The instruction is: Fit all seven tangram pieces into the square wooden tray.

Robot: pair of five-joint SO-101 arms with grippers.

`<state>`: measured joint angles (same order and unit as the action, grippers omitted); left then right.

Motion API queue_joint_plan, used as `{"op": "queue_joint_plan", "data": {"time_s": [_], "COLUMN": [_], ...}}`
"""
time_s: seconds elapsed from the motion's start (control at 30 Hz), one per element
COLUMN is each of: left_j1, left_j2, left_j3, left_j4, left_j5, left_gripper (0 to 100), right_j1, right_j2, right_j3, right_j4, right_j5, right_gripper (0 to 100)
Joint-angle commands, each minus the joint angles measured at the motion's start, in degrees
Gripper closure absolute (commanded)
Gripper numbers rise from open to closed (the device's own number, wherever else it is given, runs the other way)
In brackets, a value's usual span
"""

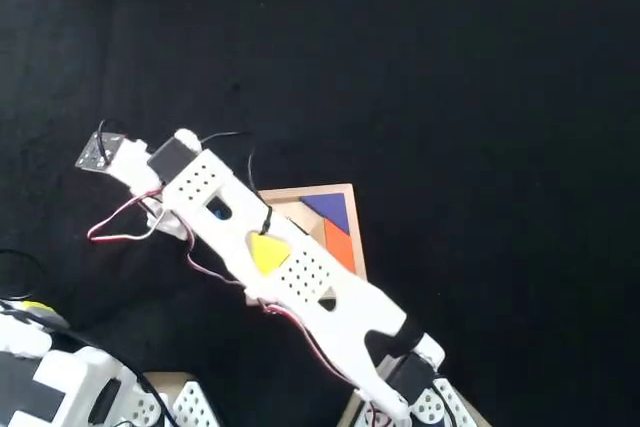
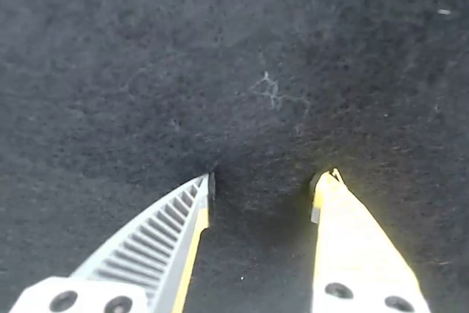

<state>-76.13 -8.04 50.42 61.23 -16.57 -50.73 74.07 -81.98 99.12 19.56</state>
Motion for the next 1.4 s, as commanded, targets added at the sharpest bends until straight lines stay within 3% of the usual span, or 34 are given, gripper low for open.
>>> {"op": "queue_joint_plan", "data": {"time_s": [0.0,0.23,0.53,0.8,1.07,1.37], "left_j1": [-1.1,0.8,1.0,1.0,1.0,1.0], "left_j2": [0.5,0.5,0.5,0.5,0.5,0.5], "left_j3": [1.2,1.3,1.3,1.3,1.3,1.3], "left_j4": [0.3,0.3,0.3,0.3,0.3,0.3], "left_j5": [-0.4,-0.4,-0.4,-0.4,-0.4,-0.4], "left_gripper": [77,77,77,77,77,77], "right_j1": [2.5,5.1,5.6,12.5,18.0,22.0], "right_j2": [-2.7,-19.8,-58.1,-73.6,-74.1,-73.8], "right_j3": [-3.6,3.7,55.9,95.9,106.0,106.5], "right_j4": [2.1,2.3,0.0,-22.0,-36.6,-42.3], "right_j5": [0.2,-0.1,-2.3,-1.9,-2.1,-2.0], "right_gripper": [98.7,98.7,98.7,98.7,98.7,98.7]}}
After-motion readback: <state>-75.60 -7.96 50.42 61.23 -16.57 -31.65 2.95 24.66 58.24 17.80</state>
